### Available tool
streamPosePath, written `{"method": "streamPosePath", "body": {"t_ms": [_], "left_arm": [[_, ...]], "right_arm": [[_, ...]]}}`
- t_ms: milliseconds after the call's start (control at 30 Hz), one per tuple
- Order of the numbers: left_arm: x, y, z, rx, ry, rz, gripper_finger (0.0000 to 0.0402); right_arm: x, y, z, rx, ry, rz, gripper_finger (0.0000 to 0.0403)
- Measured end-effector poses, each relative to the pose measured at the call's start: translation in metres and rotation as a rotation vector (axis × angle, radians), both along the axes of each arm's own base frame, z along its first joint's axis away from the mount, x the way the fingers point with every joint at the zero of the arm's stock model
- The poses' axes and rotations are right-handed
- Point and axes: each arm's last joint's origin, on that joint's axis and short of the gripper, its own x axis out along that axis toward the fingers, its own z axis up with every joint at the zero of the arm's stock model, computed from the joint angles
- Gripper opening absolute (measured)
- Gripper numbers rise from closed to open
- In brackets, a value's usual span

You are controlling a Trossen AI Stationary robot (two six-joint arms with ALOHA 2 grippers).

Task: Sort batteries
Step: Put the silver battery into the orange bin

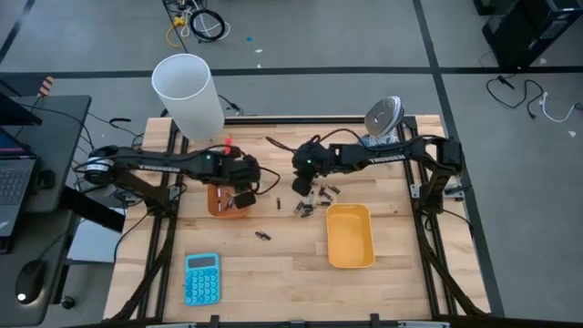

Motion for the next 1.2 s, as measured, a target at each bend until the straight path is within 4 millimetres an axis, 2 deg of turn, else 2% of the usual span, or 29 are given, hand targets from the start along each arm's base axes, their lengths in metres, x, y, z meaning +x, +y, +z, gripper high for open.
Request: {"method": "streamPosePath", "body": {"t_ms": [133,300,533,900,1200], "left_arm": [[0.005,-0.007,0.009,0.04,-0.083,-0.092,0.0104],[0.006,-0.011,0.011,0.054,-0.103,-0.134,0.0104],[0.004,-0.012,0.007,0.05,-0.081,-0.136,0.0104],[0.004,-0.012,0.003,0.047,-0.085,-0.128,0.0104],[0.004,-0.013,0.003,0.038,-0.091,-0.111,0.0104]], "right_arm": [[-0.006,-0.01,-0.004,0.001,0.059,-0.002,0.0088],[-0.011,-0.01,-0.006,-0.131,0.166,0.245,0.0088],[-0.014,-0.01,-0.009,-0.237,0.249,0.433,0.0096],[-0.012,-0.011,-0.011,-0.195,0.227,0.343,0.0102],[-0.006,-0.014,-0.036,-0.208,0.294,0.31,0.012]]}}
